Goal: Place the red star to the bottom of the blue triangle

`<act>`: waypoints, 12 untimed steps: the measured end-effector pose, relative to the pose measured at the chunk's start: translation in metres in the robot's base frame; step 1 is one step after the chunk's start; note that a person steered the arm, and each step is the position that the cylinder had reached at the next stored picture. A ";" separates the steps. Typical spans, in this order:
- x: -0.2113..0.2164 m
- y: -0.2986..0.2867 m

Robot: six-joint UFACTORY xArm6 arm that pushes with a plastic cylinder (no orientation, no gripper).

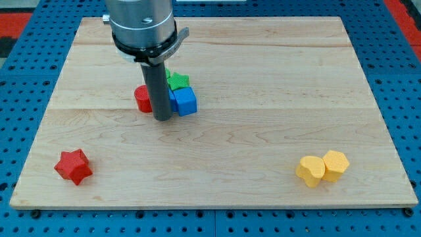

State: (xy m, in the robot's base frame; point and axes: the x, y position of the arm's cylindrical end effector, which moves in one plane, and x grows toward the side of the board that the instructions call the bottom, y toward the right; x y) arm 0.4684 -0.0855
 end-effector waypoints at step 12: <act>0.135 -0.162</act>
State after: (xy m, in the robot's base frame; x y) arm 0.6039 -0.2477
